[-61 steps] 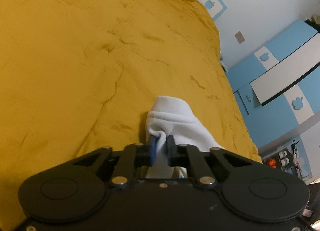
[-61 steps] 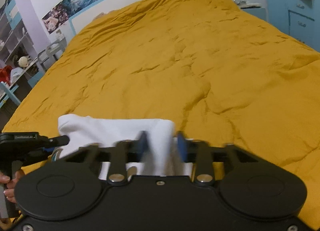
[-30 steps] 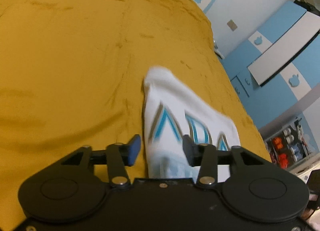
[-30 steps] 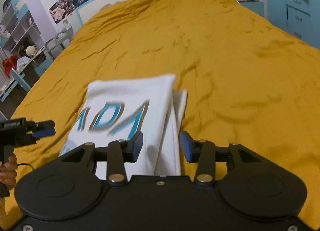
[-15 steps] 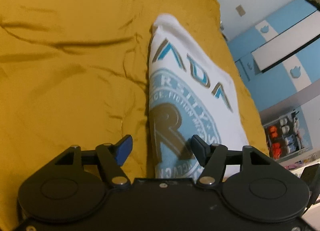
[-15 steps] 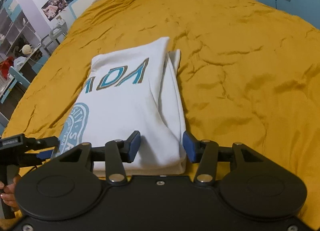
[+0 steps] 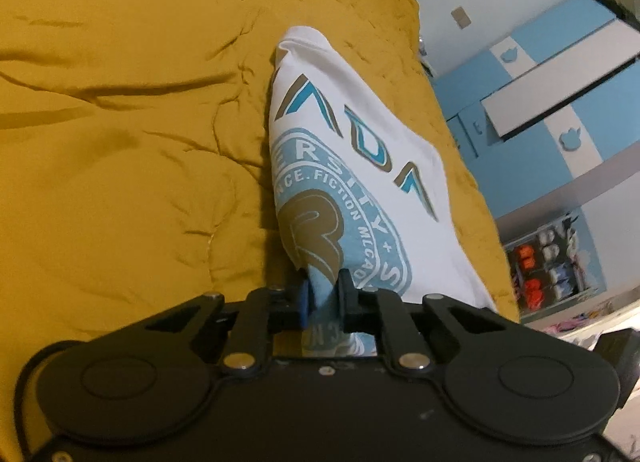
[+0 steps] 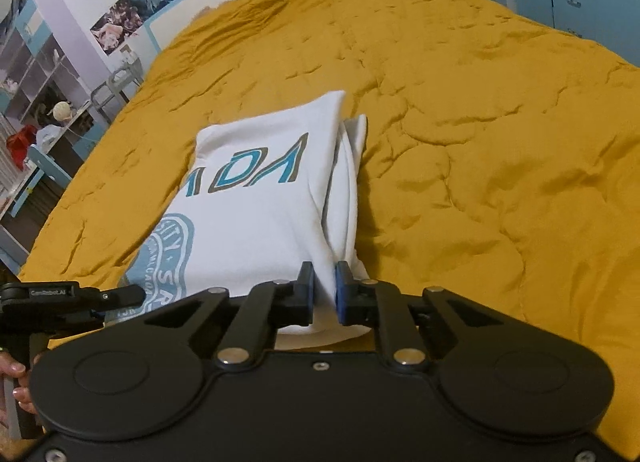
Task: Fold small clothes
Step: 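Pinch the folded edges with both tools to square the bundle, release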
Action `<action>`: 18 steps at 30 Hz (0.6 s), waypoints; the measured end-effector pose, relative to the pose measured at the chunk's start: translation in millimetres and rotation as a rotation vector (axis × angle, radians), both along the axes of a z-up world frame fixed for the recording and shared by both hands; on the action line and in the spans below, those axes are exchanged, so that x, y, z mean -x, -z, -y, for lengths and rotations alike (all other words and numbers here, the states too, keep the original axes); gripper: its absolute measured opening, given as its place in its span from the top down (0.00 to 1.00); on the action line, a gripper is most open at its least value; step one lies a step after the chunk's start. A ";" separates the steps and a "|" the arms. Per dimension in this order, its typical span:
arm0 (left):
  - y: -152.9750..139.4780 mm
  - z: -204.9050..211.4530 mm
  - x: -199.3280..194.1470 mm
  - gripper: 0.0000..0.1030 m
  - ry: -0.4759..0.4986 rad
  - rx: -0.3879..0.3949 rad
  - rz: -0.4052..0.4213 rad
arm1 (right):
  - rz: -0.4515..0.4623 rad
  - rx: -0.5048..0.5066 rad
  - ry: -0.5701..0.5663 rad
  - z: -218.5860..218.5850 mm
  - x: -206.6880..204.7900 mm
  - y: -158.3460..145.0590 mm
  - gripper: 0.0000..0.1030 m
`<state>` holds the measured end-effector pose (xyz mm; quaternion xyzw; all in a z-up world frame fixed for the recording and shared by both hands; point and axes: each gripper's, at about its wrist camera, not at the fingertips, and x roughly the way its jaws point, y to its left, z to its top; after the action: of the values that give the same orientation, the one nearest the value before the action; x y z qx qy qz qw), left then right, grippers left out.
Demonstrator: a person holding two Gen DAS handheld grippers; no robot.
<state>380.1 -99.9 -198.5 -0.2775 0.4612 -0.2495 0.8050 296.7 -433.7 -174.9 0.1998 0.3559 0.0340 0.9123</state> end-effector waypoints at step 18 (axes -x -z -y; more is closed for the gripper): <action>8.3 2.8 -3.9 0.65 0.013 -0.074 -0.003 | -0.051 -0.019 0.038 7.4 -2.9 28.2 0.72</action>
<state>384.0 -102.8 -206.9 -0.2450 0.4729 -0.2370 0.8125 299.6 -441.0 -203.1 0.2160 0.3749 0.0151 0.9014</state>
